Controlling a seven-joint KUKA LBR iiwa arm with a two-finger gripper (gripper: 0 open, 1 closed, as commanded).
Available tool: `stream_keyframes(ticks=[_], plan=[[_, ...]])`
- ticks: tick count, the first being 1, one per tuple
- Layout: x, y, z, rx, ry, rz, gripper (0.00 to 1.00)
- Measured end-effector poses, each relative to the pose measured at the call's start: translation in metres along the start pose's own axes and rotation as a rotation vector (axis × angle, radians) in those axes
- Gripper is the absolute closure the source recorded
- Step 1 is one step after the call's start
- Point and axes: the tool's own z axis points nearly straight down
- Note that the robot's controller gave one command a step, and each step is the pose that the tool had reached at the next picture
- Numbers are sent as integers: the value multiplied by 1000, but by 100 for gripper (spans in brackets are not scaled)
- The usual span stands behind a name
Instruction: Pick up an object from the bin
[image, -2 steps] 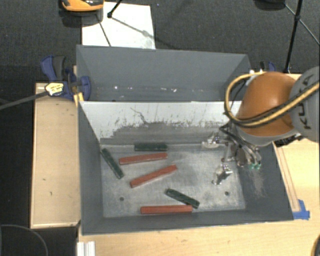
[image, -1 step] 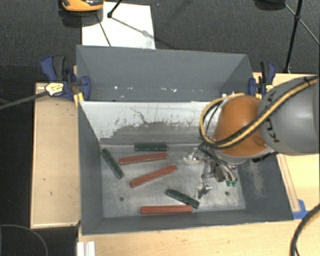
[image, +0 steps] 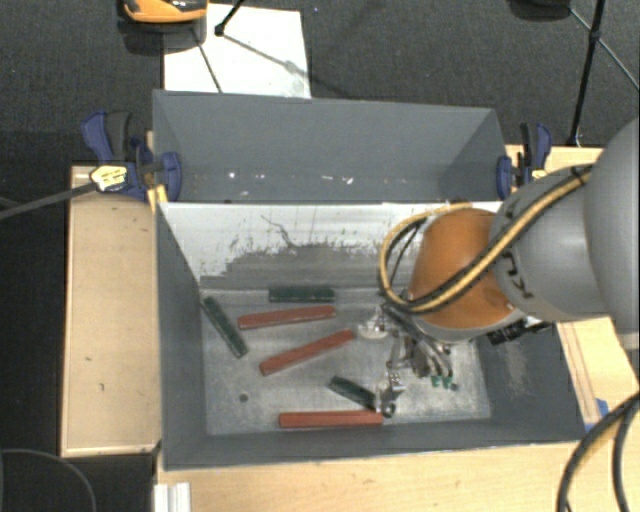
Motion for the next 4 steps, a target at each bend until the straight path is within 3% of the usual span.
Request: stream_keyframes(ticks=[1, 2, 3, 4], plan=[[32, 14, 2, -5, -8, 19, 100], [25, 15, 1, -7, -33, 18, 0], [32, 15, 2, -7, -4, 13, 100], [32, 15, 2, -7, -5, 12, 100]])
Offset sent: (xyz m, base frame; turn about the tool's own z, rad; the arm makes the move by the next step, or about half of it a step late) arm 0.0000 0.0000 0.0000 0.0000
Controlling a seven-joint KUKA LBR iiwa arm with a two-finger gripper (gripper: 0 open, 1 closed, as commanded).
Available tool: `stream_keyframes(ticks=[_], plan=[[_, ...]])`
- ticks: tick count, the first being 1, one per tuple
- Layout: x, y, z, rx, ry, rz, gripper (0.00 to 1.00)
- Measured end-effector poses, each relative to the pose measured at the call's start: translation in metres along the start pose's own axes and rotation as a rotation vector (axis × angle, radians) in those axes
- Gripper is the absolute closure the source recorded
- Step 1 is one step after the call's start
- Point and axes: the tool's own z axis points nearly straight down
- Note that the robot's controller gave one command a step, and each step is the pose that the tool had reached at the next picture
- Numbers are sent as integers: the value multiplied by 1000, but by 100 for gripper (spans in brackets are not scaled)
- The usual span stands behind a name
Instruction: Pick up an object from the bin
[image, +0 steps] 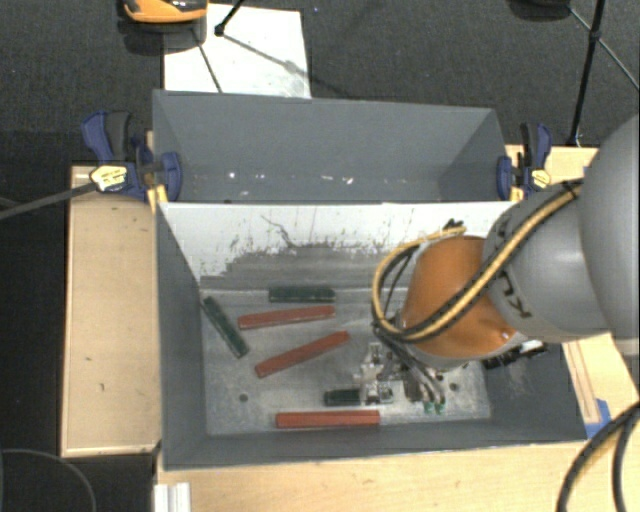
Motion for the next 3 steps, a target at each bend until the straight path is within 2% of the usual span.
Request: stream_keyframes(ticks=[1, 2, 3], plan=[[-2, 7, -44, 2, 10, -3, 100], [-17, 81, 2, -5, -25, -111, 0], [-14, 80, 3, -2, -11, -114, 100]])
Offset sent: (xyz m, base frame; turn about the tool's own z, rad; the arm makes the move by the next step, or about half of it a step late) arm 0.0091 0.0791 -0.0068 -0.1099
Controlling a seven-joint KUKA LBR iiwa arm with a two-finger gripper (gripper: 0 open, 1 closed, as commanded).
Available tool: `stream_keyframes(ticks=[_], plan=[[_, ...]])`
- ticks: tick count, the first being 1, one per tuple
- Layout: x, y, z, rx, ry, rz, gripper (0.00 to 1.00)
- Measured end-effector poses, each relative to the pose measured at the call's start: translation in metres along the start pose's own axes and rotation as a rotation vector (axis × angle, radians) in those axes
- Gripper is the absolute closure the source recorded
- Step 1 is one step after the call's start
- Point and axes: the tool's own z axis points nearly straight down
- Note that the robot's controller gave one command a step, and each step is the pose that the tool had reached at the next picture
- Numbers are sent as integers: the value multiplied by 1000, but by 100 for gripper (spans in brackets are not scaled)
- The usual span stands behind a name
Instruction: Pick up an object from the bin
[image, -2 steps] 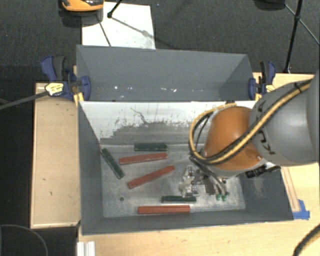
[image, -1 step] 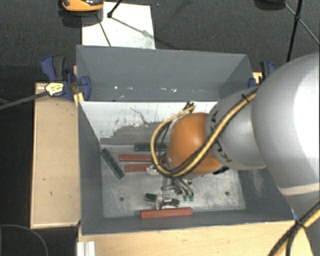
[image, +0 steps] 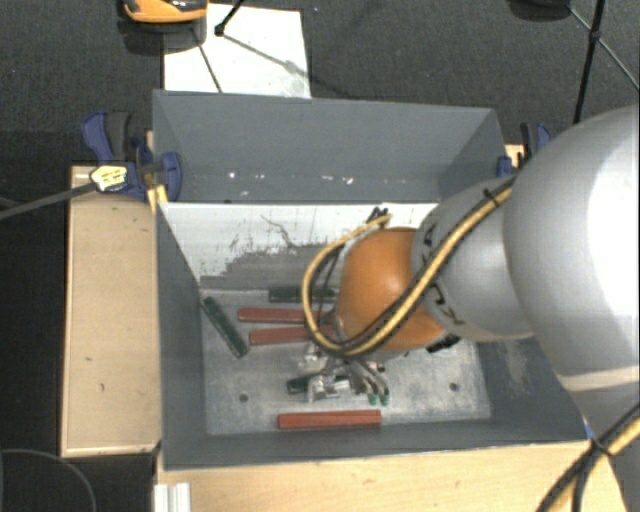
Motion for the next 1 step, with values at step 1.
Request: stream_keyframes(ticks=[1], plan=[[0, 0, 0, 0, 0, -1, 100]])
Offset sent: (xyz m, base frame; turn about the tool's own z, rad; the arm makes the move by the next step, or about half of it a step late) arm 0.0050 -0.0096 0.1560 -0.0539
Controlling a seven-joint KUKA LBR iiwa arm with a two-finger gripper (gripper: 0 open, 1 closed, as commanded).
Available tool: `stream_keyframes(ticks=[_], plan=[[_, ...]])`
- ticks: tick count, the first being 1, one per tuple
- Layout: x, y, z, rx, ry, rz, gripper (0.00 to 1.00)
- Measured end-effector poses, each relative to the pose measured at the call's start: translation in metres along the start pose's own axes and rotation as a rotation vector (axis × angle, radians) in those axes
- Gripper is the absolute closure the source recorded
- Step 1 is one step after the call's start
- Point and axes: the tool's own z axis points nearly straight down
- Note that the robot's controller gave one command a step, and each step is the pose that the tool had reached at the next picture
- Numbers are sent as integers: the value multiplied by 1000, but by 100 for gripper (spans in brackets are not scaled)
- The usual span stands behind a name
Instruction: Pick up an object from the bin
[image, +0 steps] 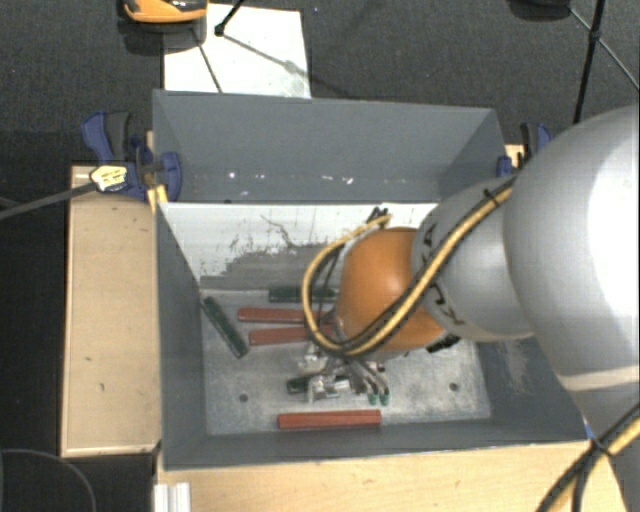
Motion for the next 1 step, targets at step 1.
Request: stream_keyframes(ticks=[1], plan=[[-7, -10, -157, 1, 13, -52, 100]])
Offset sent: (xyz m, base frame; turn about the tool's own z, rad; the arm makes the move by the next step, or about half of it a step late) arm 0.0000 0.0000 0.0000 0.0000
